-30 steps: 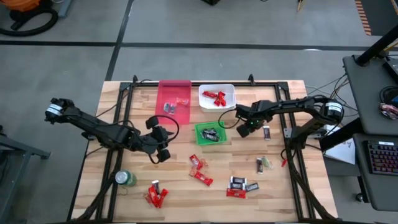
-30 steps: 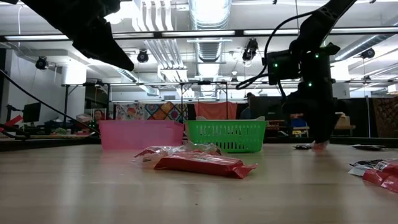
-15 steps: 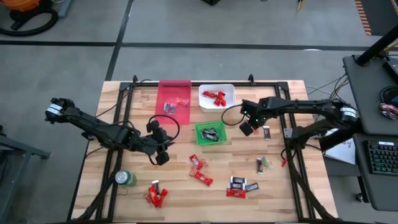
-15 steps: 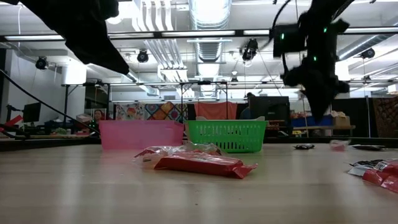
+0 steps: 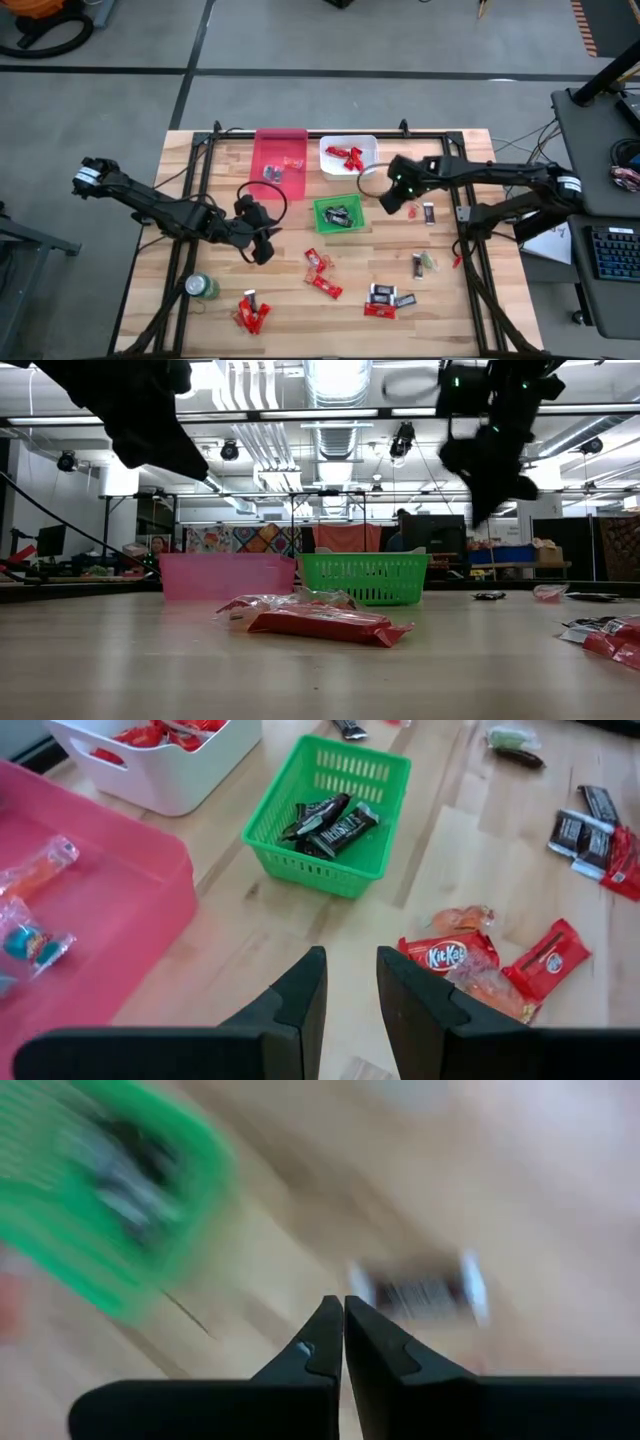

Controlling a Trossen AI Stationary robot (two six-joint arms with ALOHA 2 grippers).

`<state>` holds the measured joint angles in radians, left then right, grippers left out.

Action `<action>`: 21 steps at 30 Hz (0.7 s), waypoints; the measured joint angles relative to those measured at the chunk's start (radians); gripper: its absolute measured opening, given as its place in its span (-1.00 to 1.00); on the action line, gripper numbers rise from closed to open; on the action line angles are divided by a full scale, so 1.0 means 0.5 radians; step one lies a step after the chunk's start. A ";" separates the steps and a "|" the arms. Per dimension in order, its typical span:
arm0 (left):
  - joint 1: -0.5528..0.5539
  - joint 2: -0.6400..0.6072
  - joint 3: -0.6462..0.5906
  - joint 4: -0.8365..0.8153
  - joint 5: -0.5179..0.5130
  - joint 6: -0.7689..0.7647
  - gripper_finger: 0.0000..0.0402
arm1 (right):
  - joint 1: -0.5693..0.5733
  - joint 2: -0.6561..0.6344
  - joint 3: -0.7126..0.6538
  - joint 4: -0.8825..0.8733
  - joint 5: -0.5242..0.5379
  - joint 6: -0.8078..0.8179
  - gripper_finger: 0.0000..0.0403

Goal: Sort candy
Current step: Put the orange gummy candy into the red bin

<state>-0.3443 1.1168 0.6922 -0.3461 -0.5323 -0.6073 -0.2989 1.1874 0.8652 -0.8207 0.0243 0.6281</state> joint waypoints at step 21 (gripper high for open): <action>0.000 0.003 0.000 -0.008 -0.017 -0.039 -0.62 | 0.018 0.352 -0.100 -0.411 0.216 0.265 -0.23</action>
<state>-0.3443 1.1183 0.6922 -0.3500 -0.5407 -0.6270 -0.2897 1.3636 0.8153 -1.0262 0.1321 0.7606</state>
